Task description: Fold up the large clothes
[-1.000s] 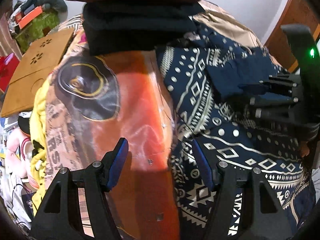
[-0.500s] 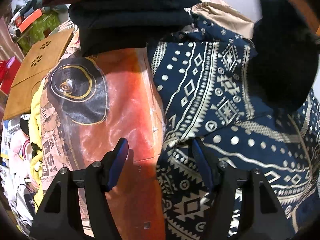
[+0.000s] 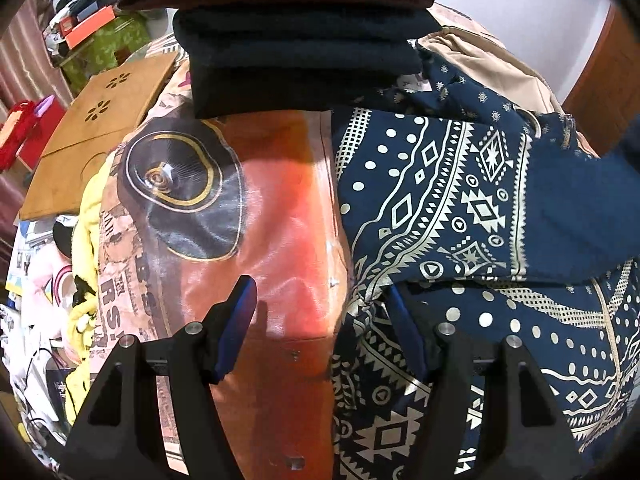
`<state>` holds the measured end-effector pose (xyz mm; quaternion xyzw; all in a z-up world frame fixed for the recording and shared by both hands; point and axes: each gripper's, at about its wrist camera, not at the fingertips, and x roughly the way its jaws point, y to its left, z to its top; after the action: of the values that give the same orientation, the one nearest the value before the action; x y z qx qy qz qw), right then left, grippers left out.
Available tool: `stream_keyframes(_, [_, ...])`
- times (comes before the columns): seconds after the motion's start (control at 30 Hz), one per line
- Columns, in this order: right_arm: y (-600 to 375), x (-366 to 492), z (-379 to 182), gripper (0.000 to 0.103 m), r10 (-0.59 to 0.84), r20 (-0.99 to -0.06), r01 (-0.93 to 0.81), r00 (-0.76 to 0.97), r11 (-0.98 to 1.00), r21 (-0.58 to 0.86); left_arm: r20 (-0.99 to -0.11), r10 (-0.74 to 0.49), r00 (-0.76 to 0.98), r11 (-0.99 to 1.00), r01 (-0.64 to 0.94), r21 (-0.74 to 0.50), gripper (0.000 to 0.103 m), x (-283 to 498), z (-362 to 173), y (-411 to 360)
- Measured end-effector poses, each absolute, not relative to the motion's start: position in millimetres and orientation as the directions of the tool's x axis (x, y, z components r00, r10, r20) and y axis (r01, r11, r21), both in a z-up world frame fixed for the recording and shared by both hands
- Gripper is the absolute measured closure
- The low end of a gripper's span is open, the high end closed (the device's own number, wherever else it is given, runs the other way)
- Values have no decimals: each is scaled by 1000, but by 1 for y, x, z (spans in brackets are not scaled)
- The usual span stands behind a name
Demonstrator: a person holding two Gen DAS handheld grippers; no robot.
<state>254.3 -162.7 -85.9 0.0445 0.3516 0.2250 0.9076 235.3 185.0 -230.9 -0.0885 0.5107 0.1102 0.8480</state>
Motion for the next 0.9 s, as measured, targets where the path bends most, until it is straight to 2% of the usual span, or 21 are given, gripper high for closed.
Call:
stream_keyframes(0.27, [-208,258,-143,93,364,-744,-228,559,931,284,-894,111,434,956,-293,-24,38,232,-237,187])
stream_keyframes(0.37, [-224,254,-156,93,320,-774,-188,547,947,259,-897,113,428,955,-296,-21,38,231,-239,187])
stream_keyframes(0.67, [-263,243,-154,91,283,-767,-115,576,957,267,-871,117,477,964,-265,-15,38,225,-212,174])
stream_keyframes(0.7, [-268,244,-152,86,278,-763,-101,583,957,271,-864,118,489,966,-258,-14,38,225,-206,171])
stream_keyframes(0.77, [-279,245,-147,70,260,-753,-68,604,959,277,-848,112,518,971,-239,-18,38,226,-192,165])
stream_keyframes(0.8, [-283,244,-146,56,251,-747,-54,616,959,277,-837,106,536,974,-225,-21,38,227,-182,160])
stream_keyframes(0.83, [-291,243,-142,49,233,-733,-27,638,959,281,-829,102,549,976,-215,-22,38,228,-176,157])
stream_keyframes(0.9, [-304,242,-140,49,219,-723,3,655,956,292,-809,94,580,982,-187,-20,38,232,-160,147])
